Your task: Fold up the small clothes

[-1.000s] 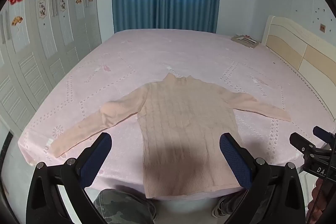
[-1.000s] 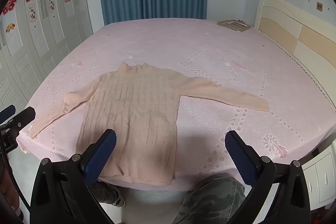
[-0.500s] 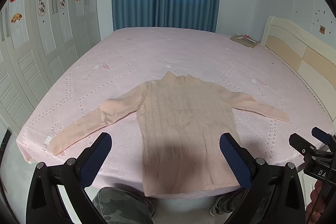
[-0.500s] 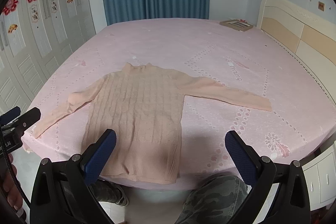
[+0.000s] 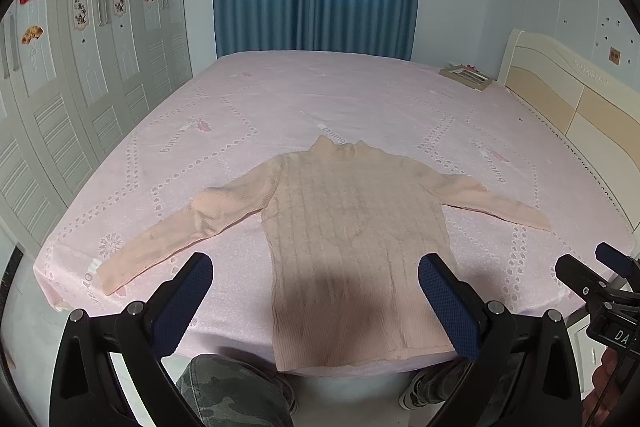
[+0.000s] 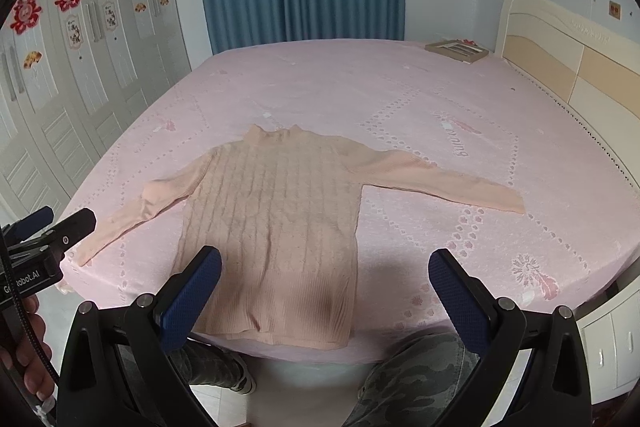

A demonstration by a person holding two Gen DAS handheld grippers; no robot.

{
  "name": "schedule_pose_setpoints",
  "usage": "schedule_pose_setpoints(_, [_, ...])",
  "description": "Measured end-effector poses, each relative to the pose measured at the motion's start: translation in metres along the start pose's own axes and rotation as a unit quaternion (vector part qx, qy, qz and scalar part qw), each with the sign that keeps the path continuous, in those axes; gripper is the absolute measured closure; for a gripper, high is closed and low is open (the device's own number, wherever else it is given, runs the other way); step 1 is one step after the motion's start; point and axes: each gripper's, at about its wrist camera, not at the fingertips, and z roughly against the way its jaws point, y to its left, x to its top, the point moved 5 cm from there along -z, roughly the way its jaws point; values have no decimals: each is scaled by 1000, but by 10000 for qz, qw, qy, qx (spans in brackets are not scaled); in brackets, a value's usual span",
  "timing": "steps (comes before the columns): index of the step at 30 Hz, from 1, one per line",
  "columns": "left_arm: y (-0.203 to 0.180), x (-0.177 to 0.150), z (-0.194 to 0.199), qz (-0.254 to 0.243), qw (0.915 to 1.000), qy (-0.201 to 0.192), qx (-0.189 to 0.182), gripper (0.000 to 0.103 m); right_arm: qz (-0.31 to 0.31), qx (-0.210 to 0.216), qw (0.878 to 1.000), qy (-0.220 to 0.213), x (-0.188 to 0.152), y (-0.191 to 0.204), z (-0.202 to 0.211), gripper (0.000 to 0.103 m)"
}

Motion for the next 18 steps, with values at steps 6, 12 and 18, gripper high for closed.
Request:
schedule_pose_setpoints(6, [-4,0,1,-59,10000,-8,-7,0,-30,52,10000,-8,-1,-2,2,1])
schedule_pose_setpoints(12, [-6,1,-2,-47,10000,3,7,0,-40,136,9999,-54,2,-2,4,1])
schedule_pose_setpoints(18, [-6,3,-4,-20,10000,9,24,0,-33,179,9998,-71,4,-1,4,1])
